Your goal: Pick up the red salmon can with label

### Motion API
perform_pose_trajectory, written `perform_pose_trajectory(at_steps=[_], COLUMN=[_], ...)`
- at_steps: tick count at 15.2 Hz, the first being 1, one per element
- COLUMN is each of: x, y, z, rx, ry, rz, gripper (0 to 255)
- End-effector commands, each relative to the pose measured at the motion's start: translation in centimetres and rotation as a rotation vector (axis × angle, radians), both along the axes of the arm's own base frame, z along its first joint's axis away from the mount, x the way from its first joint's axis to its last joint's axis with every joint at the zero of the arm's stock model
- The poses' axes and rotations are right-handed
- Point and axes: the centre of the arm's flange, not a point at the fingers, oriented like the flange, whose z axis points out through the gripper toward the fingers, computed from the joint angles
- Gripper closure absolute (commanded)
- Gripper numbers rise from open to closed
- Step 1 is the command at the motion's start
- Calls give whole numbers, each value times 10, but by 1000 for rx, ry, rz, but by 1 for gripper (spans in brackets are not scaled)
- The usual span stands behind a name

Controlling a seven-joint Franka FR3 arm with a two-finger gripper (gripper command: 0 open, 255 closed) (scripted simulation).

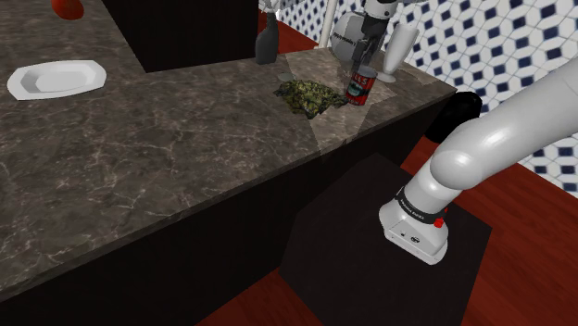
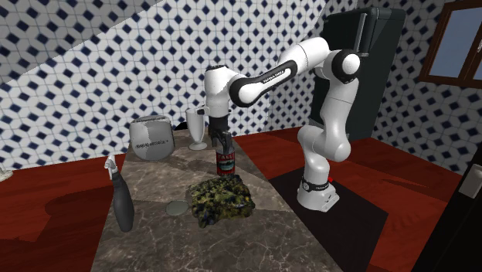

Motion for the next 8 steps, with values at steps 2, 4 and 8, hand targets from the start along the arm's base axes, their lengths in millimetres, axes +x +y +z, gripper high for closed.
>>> perform_pose_trajectory(at_steps=[2,4,8], x=[0,-1,-1], y=[0,0,-1], z=[-13,-13,-13], rx=[0,0,0], ry=[-1,0,-1], rz=[0,0,0], gripper=[0,255,255])
